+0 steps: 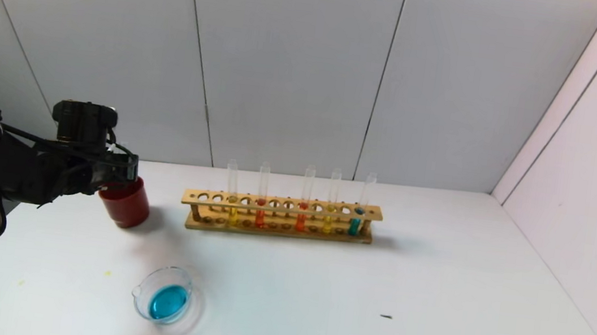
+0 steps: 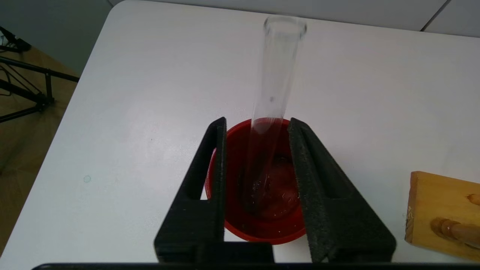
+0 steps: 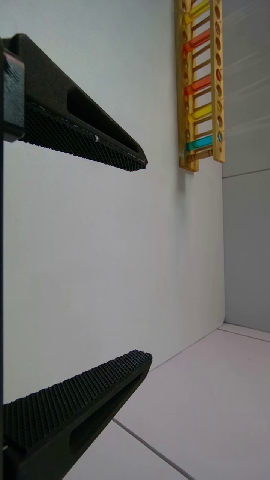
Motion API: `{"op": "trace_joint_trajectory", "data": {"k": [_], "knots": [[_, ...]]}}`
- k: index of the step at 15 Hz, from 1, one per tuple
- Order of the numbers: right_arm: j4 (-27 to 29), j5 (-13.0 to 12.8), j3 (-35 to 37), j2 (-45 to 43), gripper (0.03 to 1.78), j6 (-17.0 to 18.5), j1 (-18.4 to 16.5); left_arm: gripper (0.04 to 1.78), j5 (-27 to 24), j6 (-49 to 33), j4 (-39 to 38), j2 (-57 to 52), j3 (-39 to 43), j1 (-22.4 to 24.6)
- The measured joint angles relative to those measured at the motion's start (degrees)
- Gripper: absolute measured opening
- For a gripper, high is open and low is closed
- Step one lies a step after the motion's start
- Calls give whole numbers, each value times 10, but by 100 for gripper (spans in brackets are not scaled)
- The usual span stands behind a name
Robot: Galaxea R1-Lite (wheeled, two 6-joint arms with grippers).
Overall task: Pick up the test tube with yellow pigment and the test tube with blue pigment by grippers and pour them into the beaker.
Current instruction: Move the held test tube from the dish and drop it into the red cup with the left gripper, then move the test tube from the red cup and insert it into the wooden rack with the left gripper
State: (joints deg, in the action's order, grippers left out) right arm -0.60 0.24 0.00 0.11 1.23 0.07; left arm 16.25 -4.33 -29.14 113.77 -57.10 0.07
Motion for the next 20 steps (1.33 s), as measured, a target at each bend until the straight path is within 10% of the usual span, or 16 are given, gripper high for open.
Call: {"op": "trace_joint_trajectory", "data": {"k": [8, 20], "knots": [[0, 0, 0, 0, 174, 0, 0, 170, -1, 6, 9, -59, -7, -9], [0, 0, 0, 0, 174, 0, 0, 175, 19, -3, 5, -188, 109, -157]]}}
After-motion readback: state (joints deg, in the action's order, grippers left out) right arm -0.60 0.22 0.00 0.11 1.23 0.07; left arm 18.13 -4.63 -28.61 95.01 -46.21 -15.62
